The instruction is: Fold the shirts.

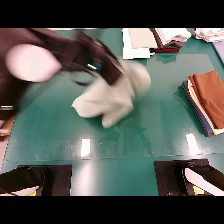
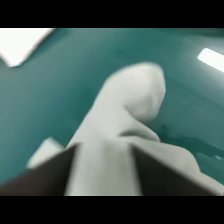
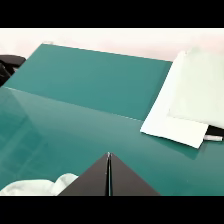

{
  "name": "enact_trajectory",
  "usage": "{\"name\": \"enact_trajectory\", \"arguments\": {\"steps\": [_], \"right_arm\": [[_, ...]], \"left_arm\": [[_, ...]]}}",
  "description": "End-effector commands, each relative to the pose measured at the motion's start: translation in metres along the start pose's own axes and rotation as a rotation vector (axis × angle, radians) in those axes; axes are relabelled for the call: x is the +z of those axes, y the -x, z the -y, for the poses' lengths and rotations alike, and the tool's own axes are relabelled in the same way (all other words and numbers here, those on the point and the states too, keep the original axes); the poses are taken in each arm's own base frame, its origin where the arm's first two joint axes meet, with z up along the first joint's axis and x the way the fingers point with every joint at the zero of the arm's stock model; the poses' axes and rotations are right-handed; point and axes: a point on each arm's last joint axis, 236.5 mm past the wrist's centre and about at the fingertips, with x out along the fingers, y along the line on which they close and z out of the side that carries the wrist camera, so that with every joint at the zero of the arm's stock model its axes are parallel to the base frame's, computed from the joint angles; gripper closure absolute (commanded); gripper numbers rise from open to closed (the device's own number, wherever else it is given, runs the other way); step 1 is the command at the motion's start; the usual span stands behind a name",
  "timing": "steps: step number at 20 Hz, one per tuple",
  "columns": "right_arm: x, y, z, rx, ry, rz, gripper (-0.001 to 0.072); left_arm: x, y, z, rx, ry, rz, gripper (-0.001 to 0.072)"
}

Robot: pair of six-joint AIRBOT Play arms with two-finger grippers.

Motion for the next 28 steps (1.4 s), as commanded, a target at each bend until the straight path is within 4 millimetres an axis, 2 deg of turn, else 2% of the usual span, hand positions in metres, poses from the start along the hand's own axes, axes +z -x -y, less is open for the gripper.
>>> {"name": "enact_trajectory", "arguments": {"steps": [1,3,6,7,8,10,12,14,16,18,21,25,26,28], "right_arm": [[-0.011,-0.003,0.006,-0.001,-0.002,-0.076,0.0692],[-0.020,-0.010,0.008,0.005,-0.010,-0.118,0.0692],[-0.031,-0.014,0.009,0.010,-0.016,-0.161,0.0692],[-0.033,-0.015,0.009,0.012,-0.020,-0.164,0.0693],[-0.035,-0.016,0.009,0.016,-0.025,-0.169,0.0692],[-0.040,-0.019,0.011,0.016,-0.031,-0.184,0.0692],[-0.044,-0.022,0.012,0.016,-0.038,-0.193,0.0693],[-0.048,-0.025,0.014,0.016,-0.045,-0.201,0.0692],[-0.053,-0.028,0.015,0.015,-0.052,-0.211,0.0692],[-0.061,-0.032,0.016,0.018,-0.062,-0.233,0.0692],[-0.069,-0.038,0.007,0.042,-0.057,-0.254,0.0692],[-0.066,-0.042,-0.003,0.063,-0.044,-0.241,0.0692],[-0.067,-0.042,-0.003,0.063,-0.044,-0.243,0.0692],[-0.070,-0.041,0.001,0.054,-0.049,-0.257,0.0692]], "left_arm": [[-0.014,-0.051,0.045,-0.117,-0.039,-0.044,0.0100],[-0.032,-0.046,-0.008,-0.023,0.034,-0.106,0.0101],[-0.100,-0.030,-0.123,0.152,0.313,-0.266,0.0100],[-0.124,-0.025,-0.155,0.195,0.408,-0.294,0.0100],[-0.152,-0.021,-0.182,0.213,0.512,-0.315,0.0100],[-0.205,-0.020,-0.208,0.201,0.710,-0.346,0.0100],[-0.258,-0.025,-0.209,0.162,0.865,-0.393,0.0100],[-0.308,-0.032,-0.200,0.159,0.919,-0.459,0.0101],[-0.341,-0.043,-0.184,0.150,0.966,-0.508,0.0101],[-0.354,-0.058,-0.167,0.085,1.025,-0.525,0.0101],[-0.351,-0.079,-0.152,0.011,1.050,-0.509,0.0101],[-0.353,-0.097,-0.130,-0.022,1.017,-0.543,0.0102],[-0.350,-0.099,-0.128,-0.025,1.007,-0.540,0.0148],[-0.340,-0.095,-0.136,-0.021,0.997,-0.520,0.0627]]}}
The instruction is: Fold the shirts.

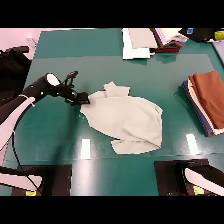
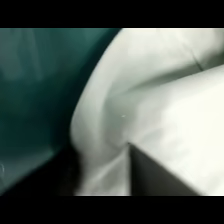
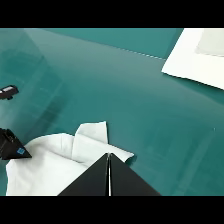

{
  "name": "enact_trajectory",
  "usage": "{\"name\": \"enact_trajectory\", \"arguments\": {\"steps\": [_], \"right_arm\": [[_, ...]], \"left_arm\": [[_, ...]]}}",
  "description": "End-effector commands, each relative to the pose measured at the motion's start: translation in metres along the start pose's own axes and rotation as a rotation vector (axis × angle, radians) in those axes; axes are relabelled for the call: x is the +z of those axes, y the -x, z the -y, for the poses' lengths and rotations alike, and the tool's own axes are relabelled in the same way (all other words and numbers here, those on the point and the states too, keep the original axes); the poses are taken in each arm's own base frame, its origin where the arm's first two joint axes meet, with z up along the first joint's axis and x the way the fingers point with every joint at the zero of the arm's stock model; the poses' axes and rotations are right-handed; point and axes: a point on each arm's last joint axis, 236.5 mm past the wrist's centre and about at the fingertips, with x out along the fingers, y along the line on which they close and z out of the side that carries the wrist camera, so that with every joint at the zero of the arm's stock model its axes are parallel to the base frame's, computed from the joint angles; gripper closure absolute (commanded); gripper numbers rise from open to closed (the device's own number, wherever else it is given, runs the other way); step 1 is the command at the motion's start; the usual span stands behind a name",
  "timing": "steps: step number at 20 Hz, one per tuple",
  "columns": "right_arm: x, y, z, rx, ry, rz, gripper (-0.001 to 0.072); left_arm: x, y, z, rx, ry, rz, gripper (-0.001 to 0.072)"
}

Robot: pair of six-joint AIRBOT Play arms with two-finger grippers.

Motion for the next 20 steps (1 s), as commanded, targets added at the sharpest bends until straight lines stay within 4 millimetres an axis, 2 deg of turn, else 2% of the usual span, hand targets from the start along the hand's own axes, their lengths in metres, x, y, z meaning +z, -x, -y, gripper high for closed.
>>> {"name": "enact_trajectory", "arguments": {"steps": [1,3,5,7,8,9,10,11,12,13,14,16,18,20], "right_arm": [[-0.009,0.001,0.007,-0.012,-0.011,-0.036,0.0692],[-0.031,0.003,0.025,-0.039,-0.049,-0.113,0.0692],[-0.068,-0.003,0.053,-0.077,-0.135,-0.199,0.0692],[-0.123,-0.015,0.082,-0.109,-0.254,-0.301,0.0692],[-0.156,-0.025,0.097,-0.125,-0.326,-0.351,0.0690],[-0.188,-0.036,0.108,-0.135,-0.392,-0.394,0.0620],[-0.222,-0.048,0.116,-0.142,-0.457,-0.438,0.0367],[-0.253,-0.060,0.119,-0.140,-0.509,-0.483,0.0271],[-0.283,-0.075,0.118,-0.127,-0.567,-0.526,0.0272],[-0.304,-0.090,0.115,-0.111,-0.607,-0.552,0.0273],[-0.322,-0.106,0.110,-0.091,-0.632,-0.576,0.0272],[-0.344,-0.135,0.100,-0.065,-0.657,-0.604,0.0273],[-0.353,-0.162,0.092,-0.056,-0.647,-0.615,0.0274],[-0.351,-0.183,0.088,-0.051,-0.620,-0.617,0.0283]], "left_arm": [[0.014,0.011,0.009,-0.017,-0.020,0.033,0.0684],[0.042,0.047,0.013,-0.001,-0.060,0.126,0.0685],[0.068,0.088,0.022,0.031,-0.125,0.231,0.0684],[0.081,0.118,0.032,0.053,-0.171,0.304,0.0684],[0.084,0.125,0.034,0.056,-0.180,0.320,0.0684],[0.083,0.128,0.036,0.055,-0.183,0.325,0.0684],[0.082,0.128,0.036,0.054,-0.183,0.320,0.0684],[0.081,0.127,0.036,0.054,-0.182,0.313,0.0684],[0.080,0.127,0.036,0.054,-0.182,0.310,0.0684],[0.080,0.127,0.036,0.054,-0.182,0.310,0.0684],[0.080,0.127,0.036,0.054,-0.182,0.310,0.0684],[0.079,0.126,0.036,0.053,-0.182,0.305,0.0684],[0.077,0.126,0.036,0.053,-0.182,0.298,0.0684],[0.076,0.126,0.036,0.052,-0.182,0.292,0.0684]]}}
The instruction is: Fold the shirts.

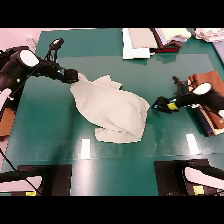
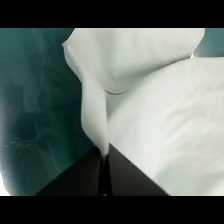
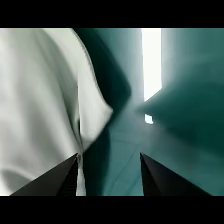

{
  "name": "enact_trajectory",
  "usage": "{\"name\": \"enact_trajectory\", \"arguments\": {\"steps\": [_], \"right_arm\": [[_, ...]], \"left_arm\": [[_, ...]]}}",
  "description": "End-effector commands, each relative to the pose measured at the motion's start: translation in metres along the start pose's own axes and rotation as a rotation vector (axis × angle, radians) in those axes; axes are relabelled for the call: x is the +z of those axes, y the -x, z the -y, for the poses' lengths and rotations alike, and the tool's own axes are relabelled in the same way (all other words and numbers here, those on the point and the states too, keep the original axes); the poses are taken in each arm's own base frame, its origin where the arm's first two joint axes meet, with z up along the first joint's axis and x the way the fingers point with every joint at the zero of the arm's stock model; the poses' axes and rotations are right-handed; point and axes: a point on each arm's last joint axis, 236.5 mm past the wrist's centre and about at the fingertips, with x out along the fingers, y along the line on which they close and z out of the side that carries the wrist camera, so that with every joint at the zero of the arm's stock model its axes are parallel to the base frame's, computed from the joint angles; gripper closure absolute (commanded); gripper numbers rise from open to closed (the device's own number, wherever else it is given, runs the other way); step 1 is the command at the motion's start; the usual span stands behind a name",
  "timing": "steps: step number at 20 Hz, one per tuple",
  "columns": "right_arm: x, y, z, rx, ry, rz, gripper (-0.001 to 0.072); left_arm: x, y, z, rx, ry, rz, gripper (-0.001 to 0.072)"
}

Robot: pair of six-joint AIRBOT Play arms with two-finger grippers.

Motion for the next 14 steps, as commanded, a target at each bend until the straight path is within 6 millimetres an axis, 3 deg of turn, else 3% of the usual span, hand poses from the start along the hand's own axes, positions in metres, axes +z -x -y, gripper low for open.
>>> {"name": "enact_trajectory", "arguments": {"steps": [1,4,5,6,8,9,11,12,14], "right_arm": [[0.011,-0.040,-0.008,-0.002,0.013,0.005,0.0289],[0.032,-0.042,-0.025,0.005,0.075,0.025,0.0533],[0.040,-0.039,-0.030,0.009,0.105,0.043,0.0649],[0.051,-0.032,-0.038,0.017,0.131,0.068,0.0692],[0.075,-0.004,-0.061,0.041,0.199,0.143,0.0693],[0.089,0.021,-0.076,0.056,0.245,0.204,0.0693],[0.121,0.098,-0.114,0.085,0.344,0.390,0.0693],[0.132,0.149,-0.135,0.099,0.390,0.501,0.0693],[0.136,0.252,-0.174,0.113,0.480,0.725,0.0692]], "left_arm": [[-0.003,0.001,0.000,0.000,-0.001,-0.012,0.0684],[-0.003,0.001,0.000,0.000,-0.001,-0.012,0.0684],[-0.002,0.001,0.000,0.000,-0.001,-0.011,0.0684],[-0.002,0.002,0.000,0.000,-0.002,-0.009,0.0685],[0.007,0.016,0.005,0.006,-0.021,0.031,0.0685],[0.018,0.032,0.008,0.022,-0.047,0.078,0.0685],[0.051,0.091,0.021,0.068,-0.129,0.226,0.0685],[0.068,0.129,0.032,0.091,-0.173,0.317,0.0685],[0.093,0.226,0.065,0.114,-0.255,0.533,0.0685]]}}
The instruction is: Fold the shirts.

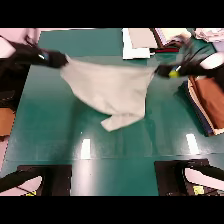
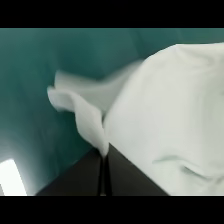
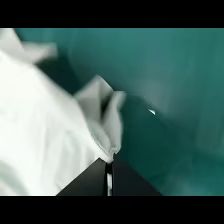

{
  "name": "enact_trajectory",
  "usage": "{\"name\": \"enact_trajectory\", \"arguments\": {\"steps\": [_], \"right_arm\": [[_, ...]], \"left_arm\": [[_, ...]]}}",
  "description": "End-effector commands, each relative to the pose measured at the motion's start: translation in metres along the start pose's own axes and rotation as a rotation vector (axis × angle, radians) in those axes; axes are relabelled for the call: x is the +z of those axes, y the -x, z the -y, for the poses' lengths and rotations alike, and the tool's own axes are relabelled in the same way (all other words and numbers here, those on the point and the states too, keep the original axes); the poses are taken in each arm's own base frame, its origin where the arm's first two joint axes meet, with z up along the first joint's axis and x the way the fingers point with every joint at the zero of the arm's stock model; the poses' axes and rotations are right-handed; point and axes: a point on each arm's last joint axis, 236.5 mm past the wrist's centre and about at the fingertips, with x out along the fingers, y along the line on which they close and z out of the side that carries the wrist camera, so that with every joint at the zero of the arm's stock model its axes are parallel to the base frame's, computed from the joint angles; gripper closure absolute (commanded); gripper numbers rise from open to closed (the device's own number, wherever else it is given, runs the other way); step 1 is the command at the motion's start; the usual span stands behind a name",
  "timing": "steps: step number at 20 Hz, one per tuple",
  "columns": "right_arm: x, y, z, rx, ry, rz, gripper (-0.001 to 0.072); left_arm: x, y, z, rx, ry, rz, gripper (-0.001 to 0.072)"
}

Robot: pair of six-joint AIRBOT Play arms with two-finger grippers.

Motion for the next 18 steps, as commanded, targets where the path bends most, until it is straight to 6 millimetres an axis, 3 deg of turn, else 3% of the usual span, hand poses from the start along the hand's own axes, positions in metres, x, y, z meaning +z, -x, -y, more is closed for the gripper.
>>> {"name": "enact_trajectory", "arguments": {"steps": [1,3,4,6,8,10,12,14,16,18], "right_arm": [[0.095,0.139,-0.063,-0.001,0.186,0.349,0.0693],[0.115,0.217,-0.100,-0.015,0.275,0.506,0.0693],[0.115,0.248,-0.115,-0.025,0.312,0.557,0.0693],[0.109,0.298,-0.138,-0.056,0.376,0.623,0.0693],[0.103,0.333,-0.150,-0.102,0.419,0.664,0.0693],[0.100,0.356,-0.153,-0.156,0.443,0.680,0.0693],[0.103,0.365,-0.153,-0.188,0.456,0.674,0.0693],[0.111,0.365,-0.153,-0.182,0.449,0.660,0.0693],[0.121,0.348,-0.148,-0.145,0.440,0.617,0.0693],[0.126,0.306,-0.134,-0.084,0.404,0.522,0.0694]], "left_arm": [[0.082,0.132,0.029,0.059,-0.127,0.332,0.0685],[0.110,0.221,0.057,0.057,-0.178,0.535,0.0685],[0.117,0.264,0.071,0.055,-0.201,0.623,0.0685],[0.118,0.331,0.092,0.052,-0.236,0.756,0.0685],[0.113,0.373,0.105,0.050,-0.258,0.838,0.0685],[0.108,0.397,0.112,0.049,-0.269,0.884,0.0686],[0.106,0.398,0.113,0.049,-0.270,0.880,0.0686],[0.102,0.378,0.108,0.045,-0.257,0.813,0.0685],[0.096,0.328,0.095,0.044,-0.237,0.668,0.0685],[0.079,0.259,0.075,0.041,-0.205,0.466,0.0685]]}}
